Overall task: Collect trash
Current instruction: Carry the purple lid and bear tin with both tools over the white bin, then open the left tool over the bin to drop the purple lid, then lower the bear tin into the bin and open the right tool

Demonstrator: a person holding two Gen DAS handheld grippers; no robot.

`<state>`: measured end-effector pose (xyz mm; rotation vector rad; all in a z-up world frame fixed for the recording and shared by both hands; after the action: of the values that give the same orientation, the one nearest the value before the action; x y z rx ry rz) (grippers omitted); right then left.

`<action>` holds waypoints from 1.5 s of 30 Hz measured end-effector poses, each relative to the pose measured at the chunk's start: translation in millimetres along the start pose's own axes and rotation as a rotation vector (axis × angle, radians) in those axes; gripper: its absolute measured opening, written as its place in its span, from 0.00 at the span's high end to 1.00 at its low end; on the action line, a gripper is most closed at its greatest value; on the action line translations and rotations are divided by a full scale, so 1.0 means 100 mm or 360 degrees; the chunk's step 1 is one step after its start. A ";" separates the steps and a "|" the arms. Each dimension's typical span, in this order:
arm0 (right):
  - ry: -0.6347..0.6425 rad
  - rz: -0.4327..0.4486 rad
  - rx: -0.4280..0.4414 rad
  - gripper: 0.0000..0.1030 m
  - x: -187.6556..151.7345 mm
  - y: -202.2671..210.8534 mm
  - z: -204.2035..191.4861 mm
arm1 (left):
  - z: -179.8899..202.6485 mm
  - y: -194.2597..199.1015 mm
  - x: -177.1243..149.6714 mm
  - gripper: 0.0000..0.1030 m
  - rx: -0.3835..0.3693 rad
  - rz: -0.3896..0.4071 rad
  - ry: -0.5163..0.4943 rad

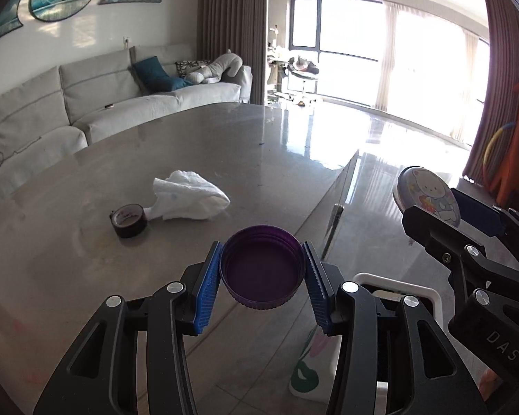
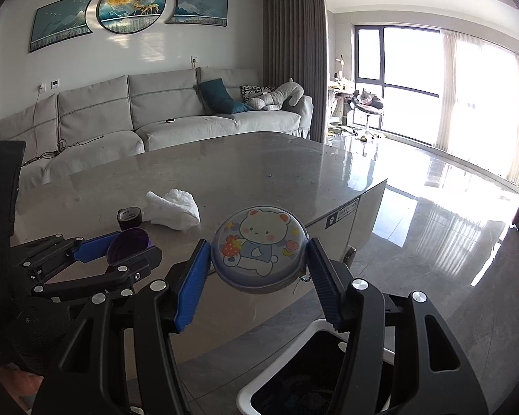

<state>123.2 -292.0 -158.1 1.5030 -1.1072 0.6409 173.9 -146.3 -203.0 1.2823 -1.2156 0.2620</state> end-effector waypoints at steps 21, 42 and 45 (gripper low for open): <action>-0.0148 -0.0074 -0.0372 0.44 -0.44 0.23 1.21 | 1.64 -0.59 -0.11 0.18 -0.0487 -0.0213 -0.0230; -0.0175 -0.0142 -0.0399 0.43 -0.53 0.08 1.34 | 1.30 -0.73 -0.19 0.05 -0.0168 -0.0351 -0.0181; -0.0207 -0.0163 -0.0395 0.43 -0.54 0.04 1.40 | 1.11 -0.71 -0.18 0.05 -0.0060 -0.0334 -0.0162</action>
<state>72.8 -409.3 -236.8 1.3907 -1.1547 0.3252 158.8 -254.6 -278.7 1.3919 -1.1549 0.0221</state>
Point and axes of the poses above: each gripper's, at about its wrist camera, not at the fingertips, and y roughly against the way its jaws point, z to its right, x to its top, the point moved 5 cm from there along -y, roughly the way its jaws point, and after that the axes turned 15 degrees about -y, right-handed, at the moved point
